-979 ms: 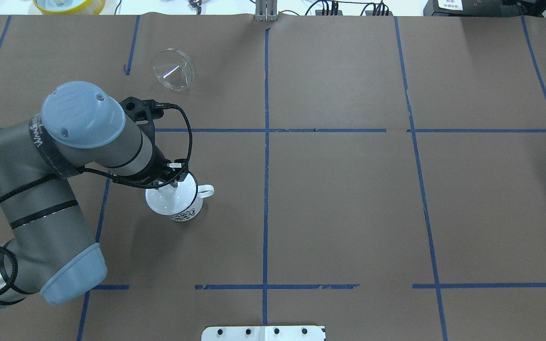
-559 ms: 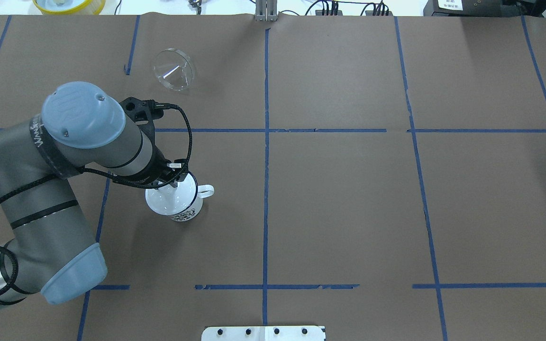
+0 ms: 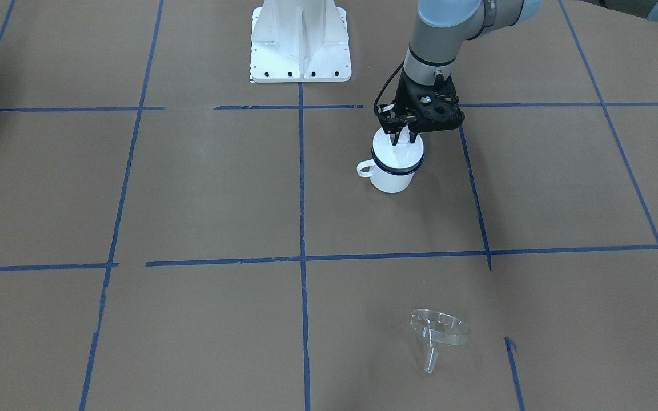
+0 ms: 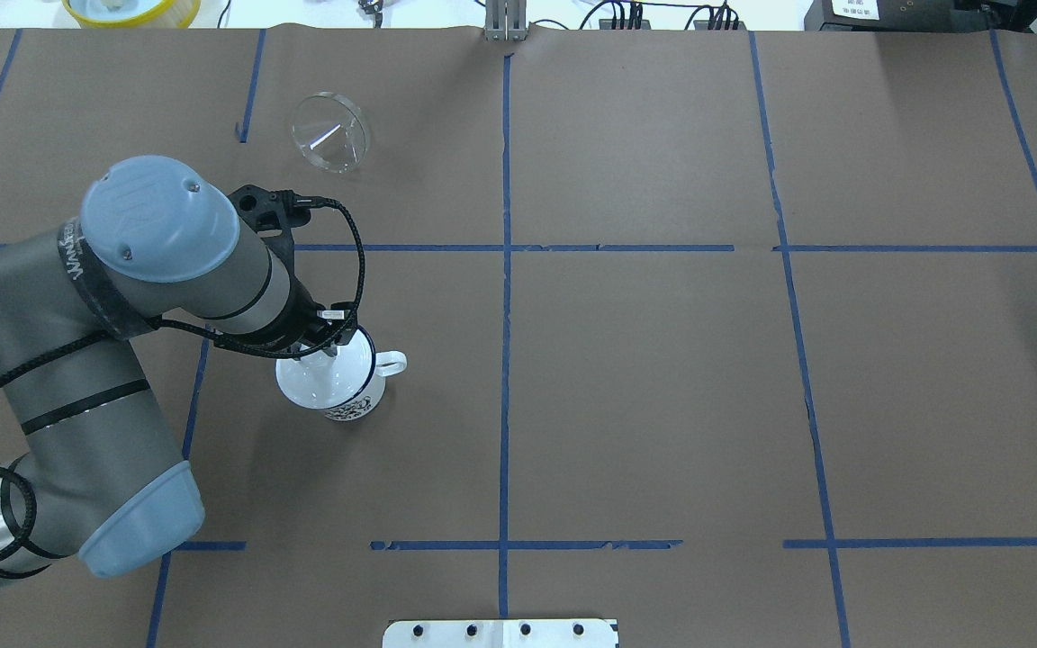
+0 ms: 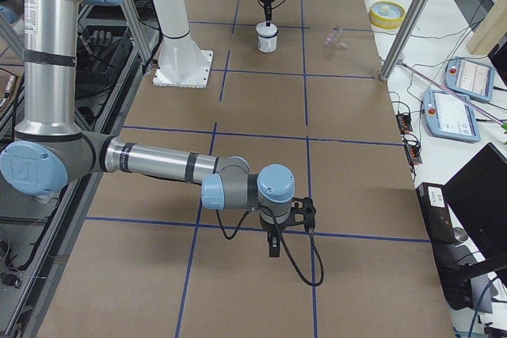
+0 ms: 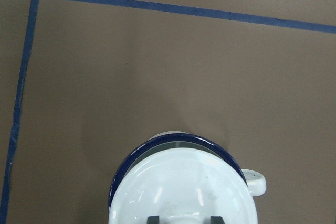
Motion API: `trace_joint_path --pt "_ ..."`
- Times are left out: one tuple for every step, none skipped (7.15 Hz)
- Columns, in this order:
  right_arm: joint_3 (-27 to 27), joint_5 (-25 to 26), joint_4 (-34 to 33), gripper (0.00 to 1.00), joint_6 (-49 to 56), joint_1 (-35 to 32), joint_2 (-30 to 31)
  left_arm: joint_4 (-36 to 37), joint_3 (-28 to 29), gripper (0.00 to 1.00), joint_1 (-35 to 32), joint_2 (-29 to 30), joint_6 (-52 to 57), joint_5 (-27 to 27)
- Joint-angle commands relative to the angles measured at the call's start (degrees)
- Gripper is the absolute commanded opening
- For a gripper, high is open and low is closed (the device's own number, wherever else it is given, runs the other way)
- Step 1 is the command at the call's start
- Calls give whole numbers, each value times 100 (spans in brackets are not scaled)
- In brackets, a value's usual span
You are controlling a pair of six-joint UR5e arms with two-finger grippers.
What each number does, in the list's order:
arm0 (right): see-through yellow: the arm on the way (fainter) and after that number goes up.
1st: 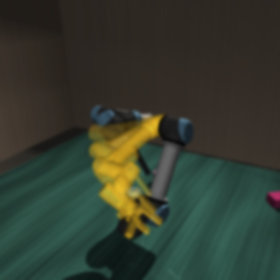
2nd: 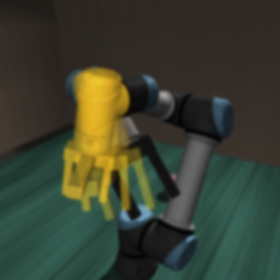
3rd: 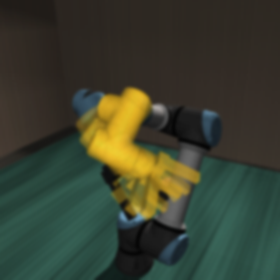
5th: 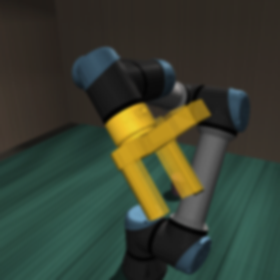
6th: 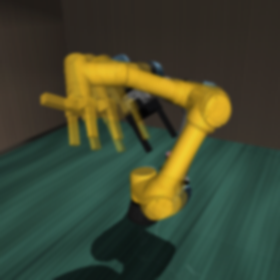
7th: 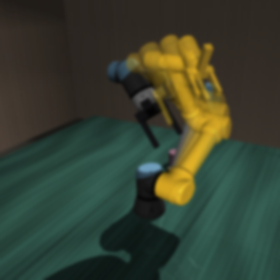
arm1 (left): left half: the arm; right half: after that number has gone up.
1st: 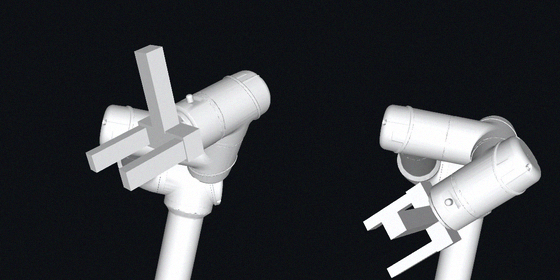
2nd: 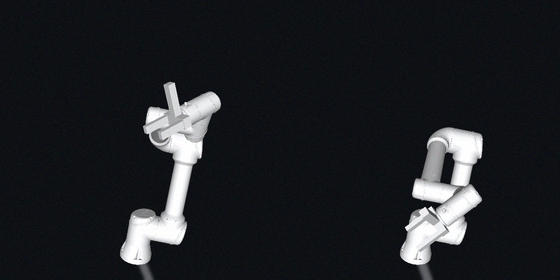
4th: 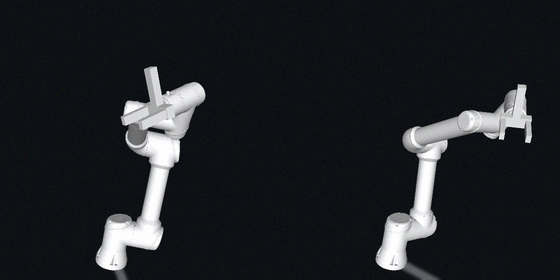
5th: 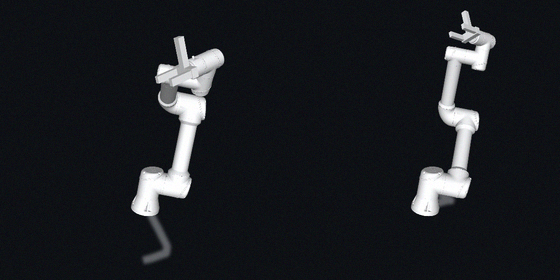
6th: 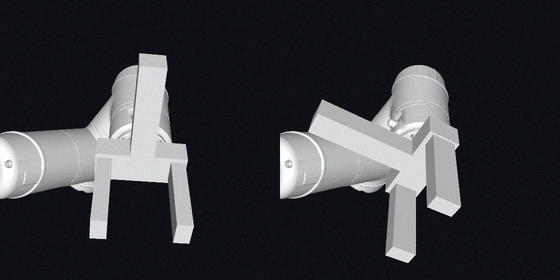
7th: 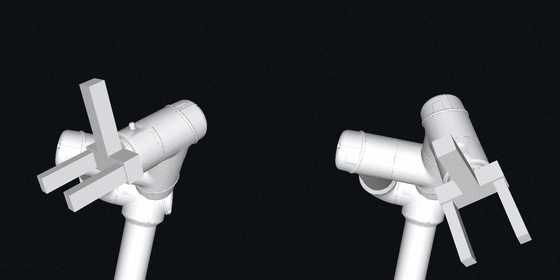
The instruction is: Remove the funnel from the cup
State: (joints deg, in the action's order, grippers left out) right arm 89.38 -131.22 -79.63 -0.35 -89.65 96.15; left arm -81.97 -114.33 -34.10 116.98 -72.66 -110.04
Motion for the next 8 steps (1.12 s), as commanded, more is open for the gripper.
trace_joint_path --pt "0 0 0 100 0 0 0 -3 42 0 0 9 -3 0" --pt "0 0 0 100 0 0 0 -3 42 0 0 0 -3 0" --pt "0 0 0 100 0 0 0 -12 42 0 0 9 -3 0" --pt "0 0 0 100 0 0 0 -12 42 0 0 9 -3 0" --pt "0 0 0 100 0 0 0 -21 42 0 0 9 -11 0" --pt "0 0 0 100 0 0 0 -30 42 3 0 9 -46 0" --pt "0 0 0 100 0 0 0 -38 42 21 0 0 -81 0" --pt "0 0 0 100 0 0 0 -38 42 36 0 9 -82 0"
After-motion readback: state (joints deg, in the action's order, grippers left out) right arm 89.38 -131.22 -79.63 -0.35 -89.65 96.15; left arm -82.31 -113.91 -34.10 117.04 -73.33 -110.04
